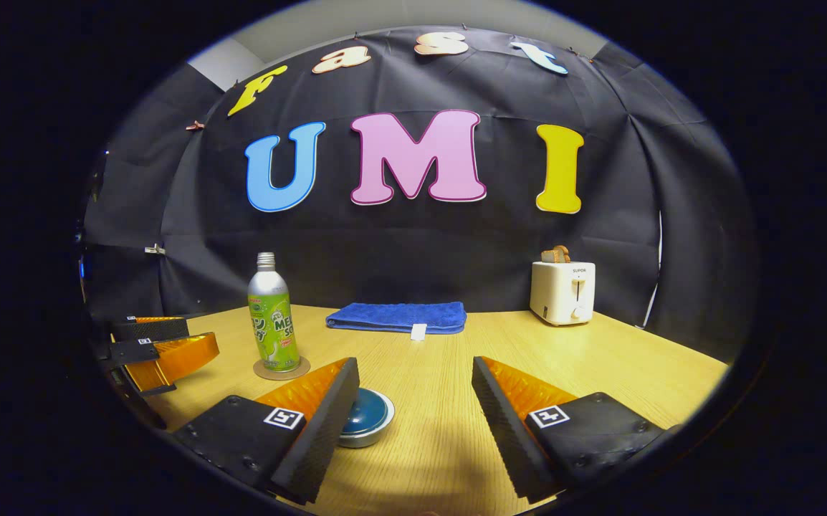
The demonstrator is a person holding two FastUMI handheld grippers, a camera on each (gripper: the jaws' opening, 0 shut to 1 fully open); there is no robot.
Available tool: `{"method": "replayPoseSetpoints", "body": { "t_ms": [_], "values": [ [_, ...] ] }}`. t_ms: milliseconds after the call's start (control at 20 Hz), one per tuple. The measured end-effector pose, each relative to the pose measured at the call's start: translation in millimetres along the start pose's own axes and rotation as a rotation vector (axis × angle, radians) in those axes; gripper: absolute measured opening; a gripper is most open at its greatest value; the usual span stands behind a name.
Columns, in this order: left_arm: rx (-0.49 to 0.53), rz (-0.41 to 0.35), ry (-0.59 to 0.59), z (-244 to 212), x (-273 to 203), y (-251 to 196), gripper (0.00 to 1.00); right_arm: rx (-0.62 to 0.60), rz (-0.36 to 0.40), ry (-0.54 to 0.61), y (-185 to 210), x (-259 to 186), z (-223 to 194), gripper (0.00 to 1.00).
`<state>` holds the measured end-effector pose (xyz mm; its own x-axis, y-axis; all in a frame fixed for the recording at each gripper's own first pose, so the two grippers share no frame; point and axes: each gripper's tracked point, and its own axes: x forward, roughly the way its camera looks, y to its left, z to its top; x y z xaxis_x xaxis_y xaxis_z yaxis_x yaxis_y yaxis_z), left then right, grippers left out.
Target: Open the teacup lid with one hand, grasp the water bottle and pour water into the teacup with the other hand; after pouring, place the water bottle on the coaster and then close the teacup lid.
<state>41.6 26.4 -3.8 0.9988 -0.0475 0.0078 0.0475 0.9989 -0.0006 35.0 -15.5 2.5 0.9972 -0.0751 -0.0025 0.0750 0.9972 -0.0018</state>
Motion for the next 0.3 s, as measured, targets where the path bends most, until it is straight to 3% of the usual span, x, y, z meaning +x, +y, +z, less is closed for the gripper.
{"method": "replayPoseSetpoints", "body": {
  "t_ms": [300],
  "values": [
    [0.001,0.0,-0.001,0.2,0.3,0.4,0.96,0.0,0.001,0.001,-0.6,0.3,0.1,0.98]
  ]
}}
